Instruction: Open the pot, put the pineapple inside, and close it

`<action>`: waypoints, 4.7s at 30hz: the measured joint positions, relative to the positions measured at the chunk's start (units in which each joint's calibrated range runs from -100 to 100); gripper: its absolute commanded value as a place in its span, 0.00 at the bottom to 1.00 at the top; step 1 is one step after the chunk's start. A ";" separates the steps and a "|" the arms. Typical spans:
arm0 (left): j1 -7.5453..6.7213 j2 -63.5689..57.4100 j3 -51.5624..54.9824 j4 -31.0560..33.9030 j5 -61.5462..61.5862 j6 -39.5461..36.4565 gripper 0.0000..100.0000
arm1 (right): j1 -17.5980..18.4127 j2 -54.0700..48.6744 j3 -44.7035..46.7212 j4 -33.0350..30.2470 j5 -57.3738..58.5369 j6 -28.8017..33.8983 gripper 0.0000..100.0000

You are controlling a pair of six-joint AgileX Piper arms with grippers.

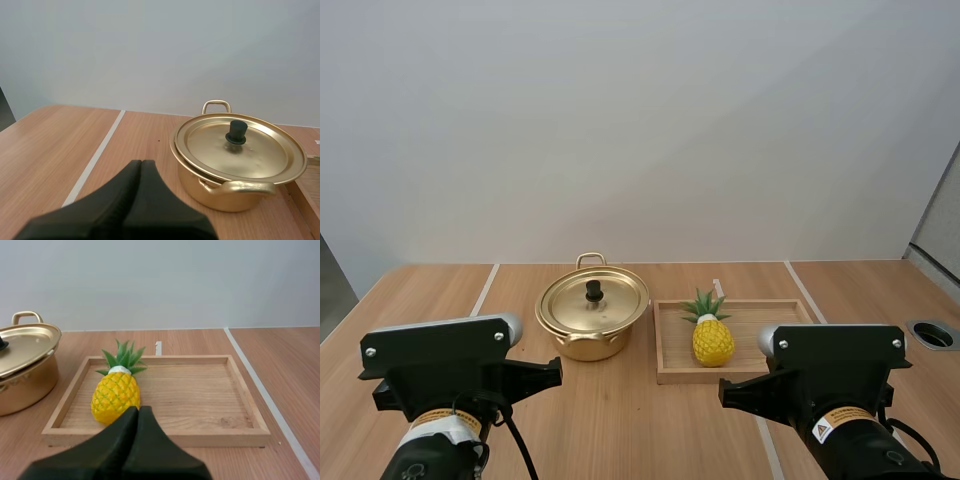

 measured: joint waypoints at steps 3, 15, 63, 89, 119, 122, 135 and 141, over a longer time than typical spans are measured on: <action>0.00 0.00 0.00 0.00 -4.88 0.00 0.00 | 0.00 0.00 0.00 0.00 -8.48 0.00 0.00; 0.00 0.00 0.00 3.64 -62.10 1.05 0.00 | 0.00 0.00 0.00 -5.90 -57.29 0.00 0.00; 0.00 50.31 -88.02 -13.43 14.70 19.15 0.00 | -3.40 42.82 -74.47 -10.56 -0.11 0.46 0.00; 0.00 66.22 -88.02 -22.15 28.49 27.19 0.00 | -3.49 58.53 -74.47 -9.48 -0.11 0.58 0.00; 0.00 73.00 -88.13 -30.18 64.54 36.12 0.00 | -3.49 60.12 -74.47 -9.48 1.04 0.58 0.00; 0.00 73.00 -88.13 -30.18 66.91 36.89 0.00 | -3.49 60.12 -74.47 -9.48 1.17 0.58 0.00; 0.00 73.00 -88.13 -28.22 67.75 38.23 1.00 | -3.49 60.12 -74.47 -9.48 4.44 0.58 0.00; 0.00 73.00 -85.04 -28.35 64.70 39.33 0.99 | -3.49 60.12 -74.47 -9.48 9.13 0.58 0.00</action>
